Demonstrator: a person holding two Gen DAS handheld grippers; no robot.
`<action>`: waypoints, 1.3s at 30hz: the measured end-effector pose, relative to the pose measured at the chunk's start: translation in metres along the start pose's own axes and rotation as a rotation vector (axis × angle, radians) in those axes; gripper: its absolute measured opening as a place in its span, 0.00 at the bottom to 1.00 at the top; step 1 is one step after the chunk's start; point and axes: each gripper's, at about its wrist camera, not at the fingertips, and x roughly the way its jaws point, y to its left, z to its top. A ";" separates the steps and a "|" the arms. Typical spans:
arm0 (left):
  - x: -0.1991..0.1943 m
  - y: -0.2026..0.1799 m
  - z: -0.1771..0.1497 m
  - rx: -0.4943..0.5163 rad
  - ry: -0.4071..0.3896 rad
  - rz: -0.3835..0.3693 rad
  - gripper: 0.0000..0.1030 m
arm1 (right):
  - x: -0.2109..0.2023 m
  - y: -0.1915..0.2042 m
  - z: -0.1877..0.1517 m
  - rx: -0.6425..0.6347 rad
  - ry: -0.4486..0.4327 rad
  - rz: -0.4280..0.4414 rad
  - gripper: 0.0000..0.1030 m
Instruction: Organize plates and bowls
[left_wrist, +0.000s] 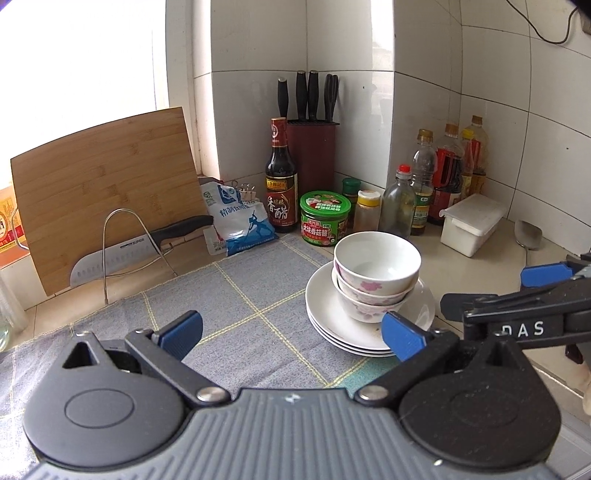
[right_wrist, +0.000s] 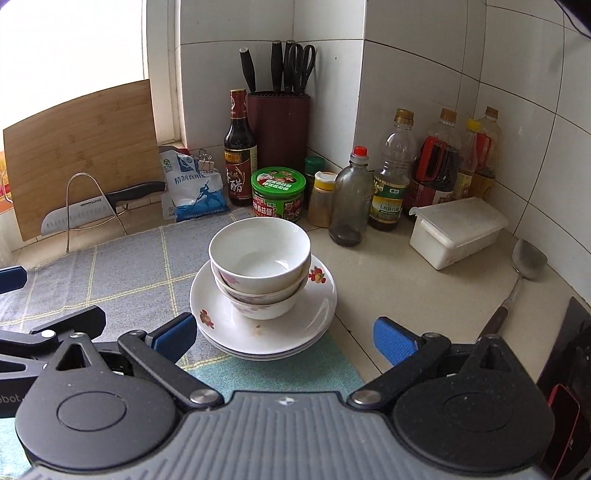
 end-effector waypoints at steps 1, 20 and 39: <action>0.000 0.001 0.000 -0.002 0.002 0.001 0.99 | 0.000 0.001 0.001 0.000 -0.003 0.003 1.00; -0.007 0.003 0.006 -0.002 -0.016 0.012 0.99 | -0.003 0.007 0.006 0.000 -0.021 -0.004 1.00; -0.004 0.004 0.007 -0.010 -0.016 0.010 0.99 | -0.004 0.005 0.006 -0.001 -0.026 -0.019 1.00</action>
